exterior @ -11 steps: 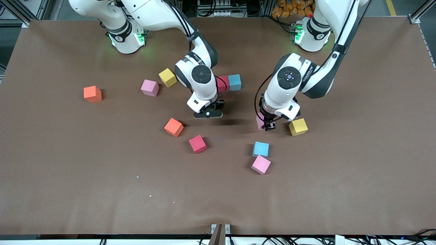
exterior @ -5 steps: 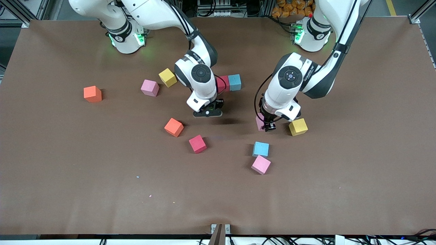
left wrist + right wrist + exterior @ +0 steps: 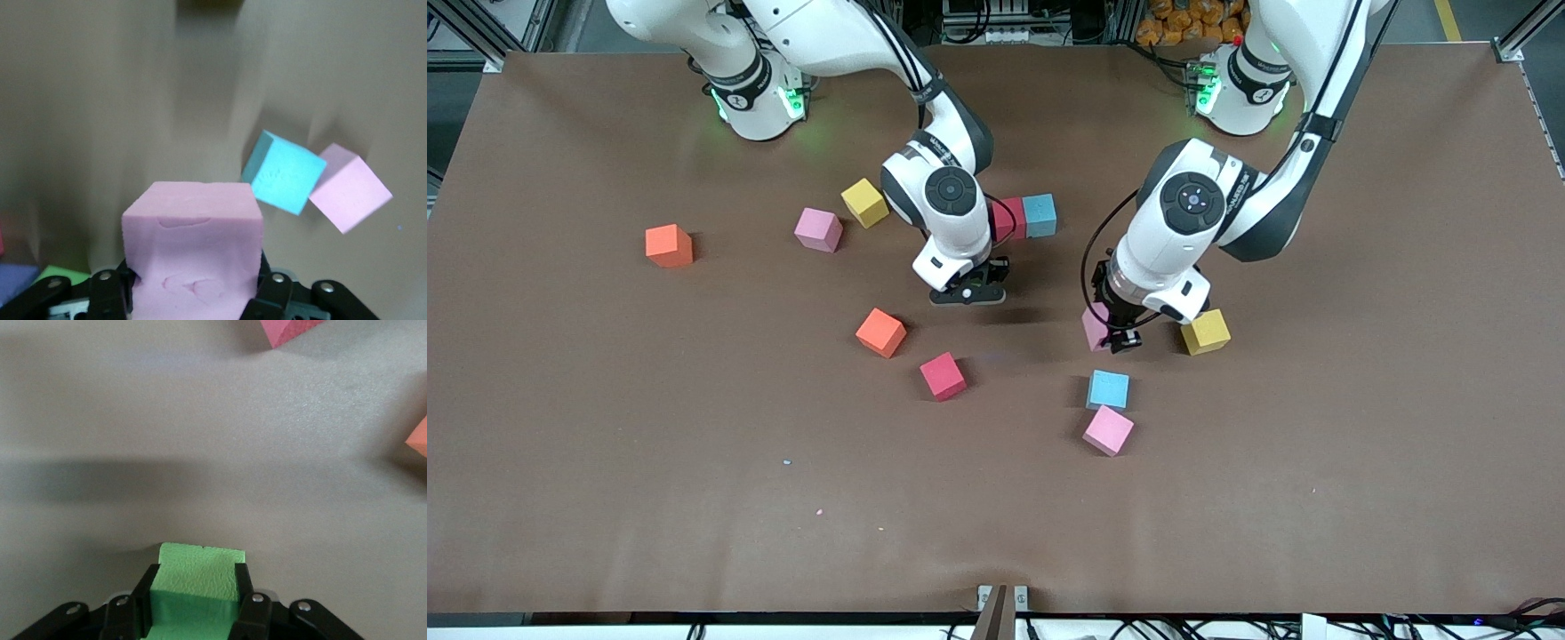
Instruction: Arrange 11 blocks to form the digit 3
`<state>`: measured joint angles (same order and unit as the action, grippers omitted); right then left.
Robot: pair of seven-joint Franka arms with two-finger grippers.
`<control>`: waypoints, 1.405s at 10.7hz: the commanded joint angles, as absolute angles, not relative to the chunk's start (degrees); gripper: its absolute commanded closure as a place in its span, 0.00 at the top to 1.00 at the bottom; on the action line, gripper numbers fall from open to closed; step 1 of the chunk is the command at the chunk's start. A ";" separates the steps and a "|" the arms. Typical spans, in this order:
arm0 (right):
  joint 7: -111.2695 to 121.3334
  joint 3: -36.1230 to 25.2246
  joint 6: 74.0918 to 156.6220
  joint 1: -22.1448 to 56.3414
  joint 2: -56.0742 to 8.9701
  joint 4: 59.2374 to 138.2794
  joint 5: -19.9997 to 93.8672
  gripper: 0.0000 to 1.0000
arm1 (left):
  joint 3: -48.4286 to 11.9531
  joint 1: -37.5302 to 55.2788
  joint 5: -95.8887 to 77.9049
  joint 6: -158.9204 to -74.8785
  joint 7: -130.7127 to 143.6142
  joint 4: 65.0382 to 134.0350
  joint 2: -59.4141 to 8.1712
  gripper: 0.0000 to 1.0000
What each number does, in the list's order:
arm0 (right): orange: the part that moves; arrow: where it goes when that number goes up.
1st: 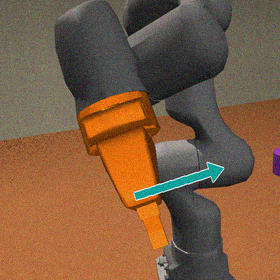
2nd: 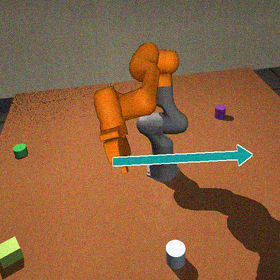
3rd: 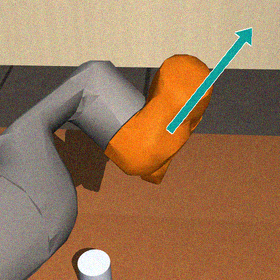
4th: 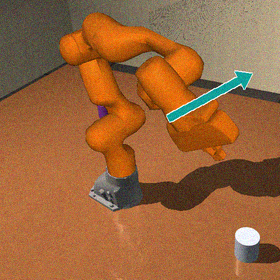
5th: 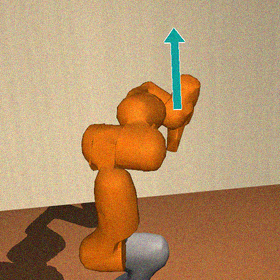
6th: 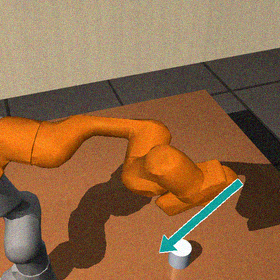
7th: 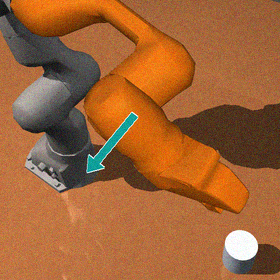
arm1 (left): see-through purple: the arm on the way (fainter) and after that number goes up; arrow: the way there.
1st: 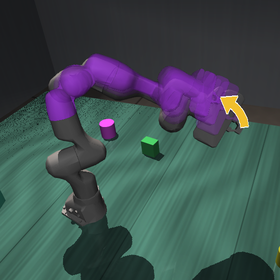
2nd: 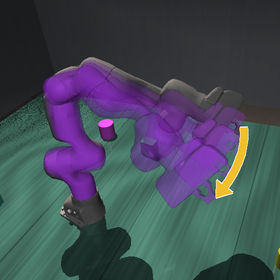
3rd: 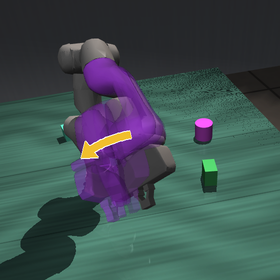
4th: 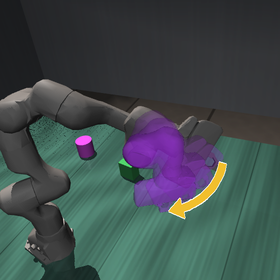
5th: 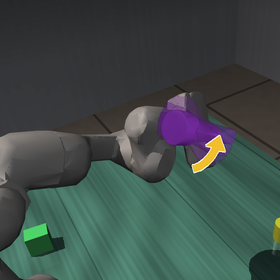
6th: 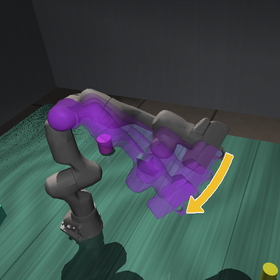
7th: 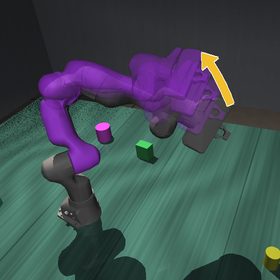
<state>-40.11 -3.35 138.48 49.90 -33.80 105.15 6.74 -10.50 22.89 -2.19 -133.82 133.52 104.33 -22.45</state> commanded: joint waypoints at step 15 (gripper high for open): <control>-44.12 -3.43 129.46 45.18 -28.92 100.81 8.26 1.00 | -10.81 27.94 -4.13 -133.50 139.91 103.09 -28.12 0.00</control>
<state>-44.34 -4.13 130.95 46.49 -29.89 101.48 6.96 -10.98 26.92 -2.66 -133.68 138.68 103.17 -27.93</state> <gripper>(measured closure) 0.000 0.366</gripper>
